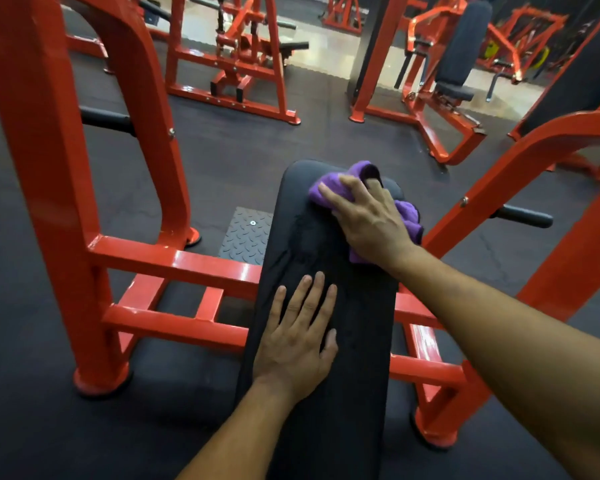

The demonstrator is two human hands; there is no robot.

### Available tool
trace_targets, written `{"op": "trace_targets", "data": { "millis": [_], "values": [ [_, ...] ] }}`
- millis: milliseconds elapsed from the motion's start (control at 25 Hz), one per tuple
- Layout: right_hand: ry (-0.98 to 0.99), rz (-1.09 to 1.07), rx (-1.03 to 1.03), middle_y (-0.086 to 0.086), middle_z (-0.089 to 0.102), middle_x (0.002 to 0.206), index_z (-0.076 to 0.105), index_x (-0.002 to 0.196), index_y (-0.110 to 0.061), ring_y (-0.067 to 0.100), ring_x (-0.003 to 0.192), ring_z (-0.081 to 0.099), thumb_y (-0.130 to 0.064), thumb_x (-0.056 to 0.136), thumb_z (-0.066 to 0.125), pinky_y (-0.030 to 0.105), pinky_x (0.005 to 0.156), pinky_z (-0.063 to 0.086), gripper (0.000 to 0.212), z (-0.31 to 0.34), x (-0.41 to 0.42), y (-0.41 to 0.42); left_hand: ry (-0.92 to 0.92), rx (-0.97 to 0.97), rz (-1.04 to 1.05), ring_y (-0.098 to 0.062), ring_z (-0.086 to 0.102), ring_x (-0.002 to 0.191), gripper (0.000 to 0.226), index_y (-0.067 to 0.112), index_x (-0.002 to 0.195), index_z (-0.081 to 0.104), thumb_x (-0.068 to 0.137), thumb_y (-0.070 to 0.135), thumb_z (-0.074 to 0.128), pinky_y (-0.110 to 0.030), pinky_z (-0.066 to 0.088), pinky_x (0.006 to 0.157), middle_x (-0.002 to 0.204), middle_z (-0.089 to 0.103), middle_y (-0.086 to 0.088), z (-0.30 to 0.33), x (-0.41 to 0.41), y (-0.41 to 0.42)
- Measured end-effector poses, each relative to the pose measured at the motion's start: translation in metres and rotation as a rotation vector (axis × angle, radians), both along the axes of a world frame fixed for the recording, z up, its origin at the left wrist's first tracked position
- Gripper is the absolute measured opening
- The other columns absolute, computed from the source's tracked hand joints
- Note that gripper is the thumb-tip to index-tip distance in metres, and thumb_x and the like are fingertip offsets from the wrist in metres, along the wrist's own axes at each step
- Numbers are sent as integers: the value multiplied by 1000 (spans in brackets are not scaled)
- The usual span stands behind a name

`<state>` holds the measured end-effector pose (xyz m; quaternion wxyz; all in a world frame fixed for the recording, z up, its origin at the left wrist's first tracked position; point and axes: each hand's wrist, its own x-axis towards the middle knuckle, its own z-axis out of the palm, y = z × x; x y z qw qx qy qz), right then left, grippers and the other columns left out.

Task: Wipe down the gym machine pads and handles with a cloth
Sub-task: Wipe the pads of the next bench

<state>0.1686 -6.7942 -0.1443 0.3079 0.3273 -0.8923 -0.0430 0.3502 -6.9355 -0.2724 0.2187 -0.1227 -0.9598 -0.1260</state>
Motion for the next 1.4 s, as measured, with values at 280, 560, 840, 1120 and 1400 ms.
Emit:
{"op": "trace_targets", "data": {
  "millis": [280,560,840,1120,1400],
  "values": [
    [-148,-302,-231,7,51,130,58,133,-35,37,115,44,-26,97,46,45,92,39,40,30,-60,-63,29,-27,-23,-26,15,159,80,13,162,28,92,42,53,-57,26,123,172,16,-10,-15,3,-1],
    [-9,341,148,4,61,133,68,128,-27,33,95,52,-13,94,52,43,73,43,40,1,-9,-20,21,-1,-29,-25,18,158,81,14,162,30,90,42,55,-56,28,122,171,18,-9,-11,5,-2],
    [-172,-251,-327,-4,57,122,66,119,-36,33,110,49,-32,97,50,44,86,46,27,34,-59,-75,26,11,-32,-25,18,158,82,13,161,31,89,40,57,-54,21,125,171,19,-10,-10,2,-2],
    [-232,132,-32,4,56,128,67,125,-30,34,104,56,-33,98,57,38,71,54,29,27,25,-11,-16,11,-25,-23,17,158,75,14,161,33,94,41,53,-54,30,121,171,18,-7,0,6,-7],
    [-121,-247,-264,9,48,134,54,143,-21,39,112,49,-45,96,51,44,95,43,53,-16,48,16,-66,35,41,-19,20,158,77,14,161,33,95,48,53,-50,26,121,172,19,-3,-28,55,-17]
  ]
}}
